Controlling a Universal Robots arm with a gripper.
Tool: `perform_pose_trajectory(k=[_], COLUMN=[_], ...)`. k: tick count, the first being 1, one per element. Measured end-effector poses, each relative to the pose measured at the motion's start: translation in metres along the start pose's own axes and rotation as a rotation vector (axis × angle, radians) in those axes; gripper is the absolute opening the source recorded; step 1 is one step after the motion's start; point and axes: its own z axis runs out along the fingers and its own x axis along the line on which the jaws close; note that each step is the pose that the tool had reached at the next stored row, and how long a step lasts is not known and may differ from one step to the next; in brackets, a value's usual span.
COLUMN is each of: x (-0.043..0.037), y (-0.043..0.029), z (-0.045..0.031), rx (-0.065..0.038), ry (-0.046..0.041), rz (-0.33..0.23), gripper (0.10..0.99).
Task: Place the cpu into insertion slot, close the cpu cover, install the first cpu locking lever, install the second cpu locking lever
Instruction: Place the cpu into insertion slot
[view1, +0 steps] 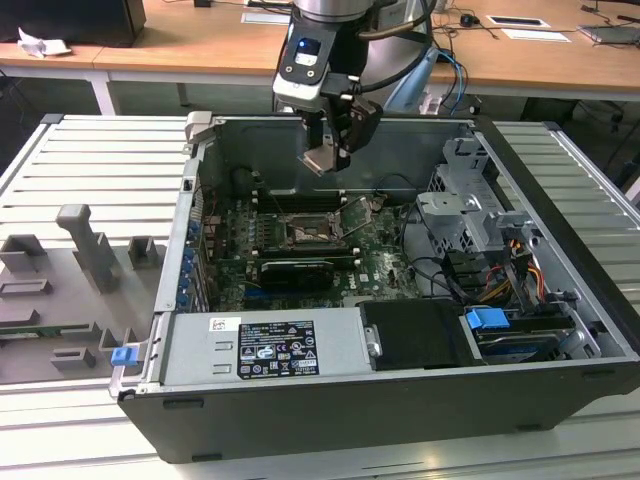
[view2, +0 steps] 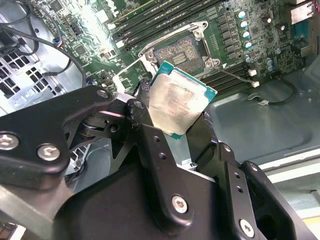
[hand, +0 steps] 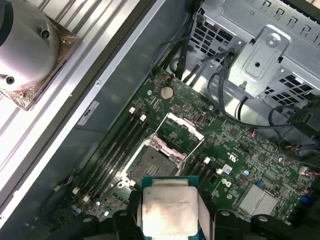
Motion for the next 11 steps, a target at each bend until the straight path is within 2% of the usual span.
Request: perform_pose_trajectory(k=[3, 5, 11], x=[0.0000, 0.0000, -0.0001], y=[0.0000, -0.0001, -0.0003], z=[0.0005, 0.0014, 0.0028], rx=[0.000, 0.002, 0.001], ry=[-0.0026, -0.0090, -0.0154], rz=[0.020, 0.048, 0.116], gripper=[0.537, 0.537, 0.537])
